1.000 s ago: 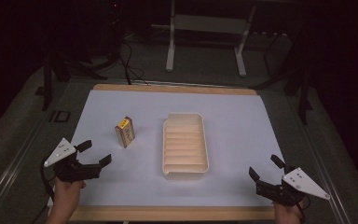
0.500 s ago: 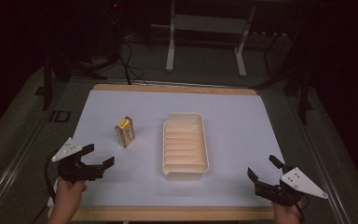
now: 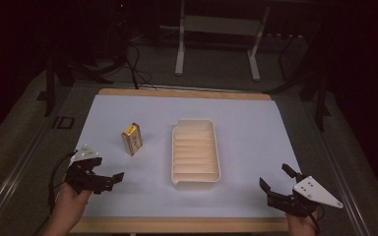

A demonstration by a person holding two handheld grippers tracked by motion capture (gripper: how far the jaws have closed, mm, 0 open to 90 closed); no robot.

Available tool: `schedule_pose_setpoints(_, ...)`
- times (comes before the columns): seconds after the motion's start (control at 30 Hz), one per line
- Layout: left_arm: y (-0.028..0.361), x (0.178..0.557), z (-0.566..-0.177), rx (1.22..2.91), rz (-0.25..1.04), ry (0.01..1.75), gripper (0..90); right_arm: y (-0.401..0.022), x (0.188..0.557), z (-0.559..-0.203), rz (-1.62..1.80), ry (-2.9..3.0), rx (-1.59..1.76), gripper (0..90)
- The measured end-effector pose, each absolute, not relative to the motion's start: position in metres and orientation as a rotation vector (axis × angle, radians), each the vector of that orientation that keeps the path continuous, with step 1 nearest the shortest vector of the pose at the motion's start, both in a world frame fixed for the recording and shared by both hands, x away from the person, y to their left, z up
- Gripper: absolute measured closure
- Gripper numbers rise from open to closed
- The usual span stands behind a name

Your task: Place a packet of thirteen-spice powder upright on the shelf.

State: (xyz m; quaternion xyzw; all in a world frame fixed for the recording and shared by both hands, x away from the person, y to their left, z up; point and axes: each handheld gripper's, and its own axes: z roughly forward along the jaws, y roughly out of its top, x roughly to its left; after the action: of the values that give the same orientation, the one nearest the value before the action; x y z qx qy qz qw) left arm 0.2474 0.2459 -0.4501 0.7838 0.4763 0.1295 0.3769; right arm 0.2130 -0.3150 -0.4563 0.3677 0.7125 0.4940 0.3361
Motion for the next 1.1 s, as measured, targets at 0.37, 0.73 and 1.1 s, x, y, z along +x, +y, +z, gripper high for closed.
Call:
schedule_pose_setpoints(0.37,0.244,0.26,-0.443,2.156,0.131,1.33,2.1,-0.314,0.213,-0.457,1.288,1.872,0.959,12.9)
schedule_pose_setpoints(0.73,0.241,0.273,-0.446,2.256,0.016,1.427,1.1,-0.313,0.214,-0.458,1.279,1.885,0.954,12.9)
schedule_pose_setpoints(1.1,0.229,0.286,-0.446,2.479,-0.056,1.447,1.1,-0.31,0.215,-0.459,1.249,1.906,0.943,12.9)
